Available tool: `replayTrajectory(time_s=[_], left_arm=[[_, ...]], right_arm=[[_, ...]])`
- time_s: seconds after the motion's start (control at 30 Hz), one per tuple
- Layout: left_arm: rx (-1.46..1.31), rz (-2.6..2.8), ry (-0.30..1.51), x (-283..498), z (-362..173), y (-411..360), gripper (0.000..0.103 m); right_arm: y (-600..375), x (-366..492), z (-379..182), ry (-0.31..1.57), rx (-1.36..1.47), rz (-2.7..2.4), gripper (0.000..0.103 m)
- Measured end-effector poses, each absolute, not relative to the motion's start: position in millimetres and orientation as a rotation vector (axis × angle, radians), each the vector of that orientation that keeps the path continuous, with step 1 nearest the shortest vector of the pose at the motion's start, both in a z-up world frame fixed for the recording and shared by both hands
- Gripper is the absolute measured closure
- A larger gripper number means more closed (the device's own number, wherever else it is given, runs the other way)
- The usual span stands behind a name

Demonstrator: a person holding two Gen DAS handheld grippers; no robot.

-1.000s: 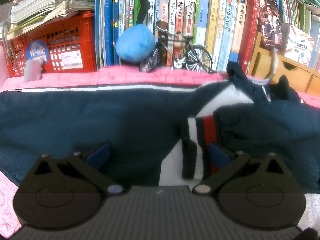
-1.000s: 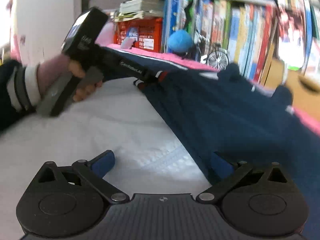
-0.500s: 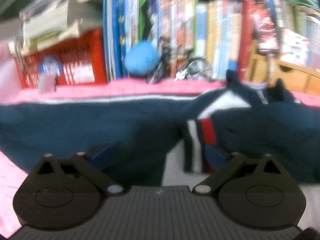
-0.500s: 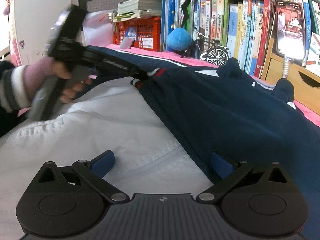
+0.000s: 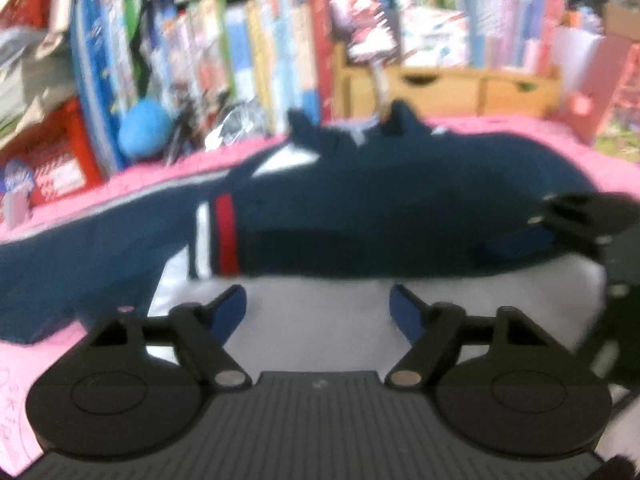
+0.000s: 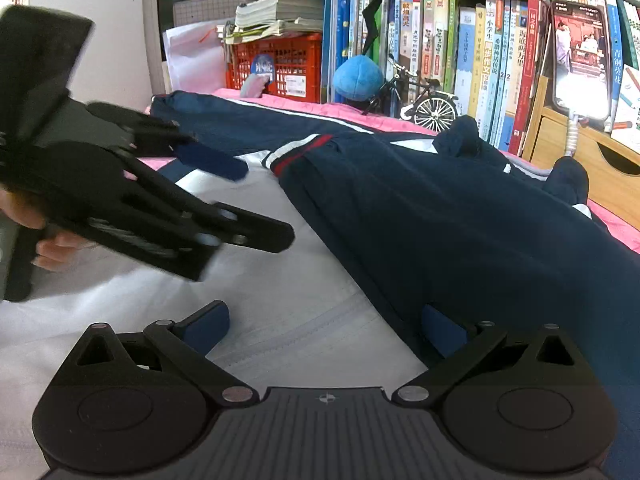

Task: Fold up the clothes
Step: 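Move the left gripper across the jacket to the other navy sleeve cuff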

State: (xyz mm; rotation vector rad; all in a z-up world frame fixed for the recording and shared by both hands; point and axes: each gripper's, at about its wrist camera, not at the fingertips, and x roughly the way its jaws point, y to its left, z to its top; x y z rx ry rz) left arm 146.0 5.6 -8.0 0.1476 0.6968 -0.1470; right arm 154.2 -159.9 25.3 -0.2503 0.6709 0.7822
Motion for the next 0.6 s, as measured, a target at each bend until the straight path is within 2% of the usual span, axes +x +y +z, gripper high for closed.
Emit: replayTrajectory(time_s=[0.6], left_arm=[[-0.03, 0.187, 0.704, 161, -15, 125, 0.023]], right_arm=[[-160, 154, 23, 0.669, -0.253, 0.784, 0.0]])
